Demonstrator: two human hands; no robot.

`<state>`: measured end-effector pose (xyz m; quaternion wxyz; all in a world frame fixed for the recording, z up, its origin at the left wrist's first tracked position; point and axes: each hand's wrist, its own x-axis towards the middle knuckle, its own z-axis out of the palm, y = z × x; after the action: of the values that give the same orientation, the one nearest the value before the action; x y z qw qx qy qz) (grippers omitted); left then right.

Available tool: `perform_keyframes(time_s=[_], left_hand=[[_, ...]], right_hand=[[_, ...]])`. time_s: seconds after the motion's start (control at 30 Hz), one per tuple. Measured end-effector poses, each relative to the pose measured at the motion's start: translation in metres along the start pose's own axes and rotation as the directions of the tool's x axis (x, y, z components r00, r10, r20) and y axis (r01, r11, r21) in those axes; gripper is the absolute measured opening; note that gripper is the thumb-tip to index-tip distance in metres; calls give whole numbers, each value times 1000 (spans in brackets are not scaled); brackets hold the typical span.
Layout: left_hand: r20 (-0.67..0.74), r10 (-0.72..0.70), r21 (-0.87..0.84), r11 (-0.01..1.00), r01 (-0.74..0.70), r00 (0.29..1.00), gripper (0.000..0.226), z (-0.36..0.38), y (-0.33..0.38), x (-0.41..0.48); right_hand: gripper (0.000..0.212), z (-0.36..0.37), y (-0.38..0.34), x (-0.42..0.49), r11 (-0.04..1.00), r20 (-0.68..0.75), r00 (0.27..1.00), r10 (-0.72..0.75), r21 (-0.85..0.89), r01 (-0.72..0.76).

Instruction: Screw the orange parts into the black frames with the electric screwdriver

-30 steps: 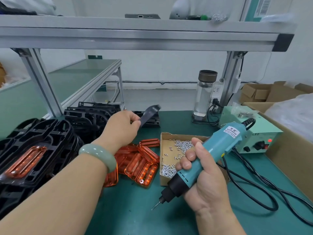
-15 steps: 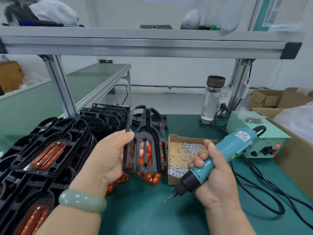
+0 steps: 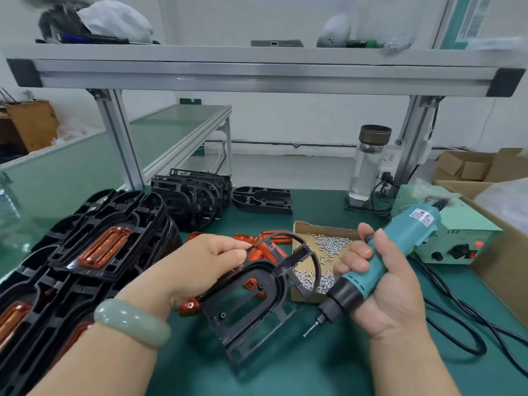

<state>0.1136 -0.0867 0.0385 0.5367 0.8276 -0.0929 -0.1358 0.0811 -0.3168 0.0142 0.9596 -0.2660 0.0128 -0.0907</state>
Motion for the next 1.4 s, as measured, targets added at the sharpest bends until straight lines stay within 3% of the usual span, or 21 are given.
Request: perform_keyframes(time_s=[0.13,0.3,0.63,0.8,1.23,1.4], left_hand=[[5,16,49,999,-16,1000,17,0,-3,1],[167,-13,150,989,-12,986,15,0,-9,2],[348,-23,312,946,-93,937,19,13,-12,13],[342,8,249,963,-99,940,24,18,-9,20],[272,10,511,846,-153,962,12,29,-7,23],[186,87,578,796,-180,979,15,36,-18,18]], right_hand=[[16,1,-1,0,1000,-16,1000,3,6,-3],[16,0,-2,0,1000,-9,1000,12,20,-12],[15,-2,3,1,999,11,999,47,24,-48],[16,-2,5,1,999,1,999,48,8,-48],[19,-1,7,1,998,-2,998,56,1,-56],[19,-2,7,2,999,-3,999,54,-3,-54]])
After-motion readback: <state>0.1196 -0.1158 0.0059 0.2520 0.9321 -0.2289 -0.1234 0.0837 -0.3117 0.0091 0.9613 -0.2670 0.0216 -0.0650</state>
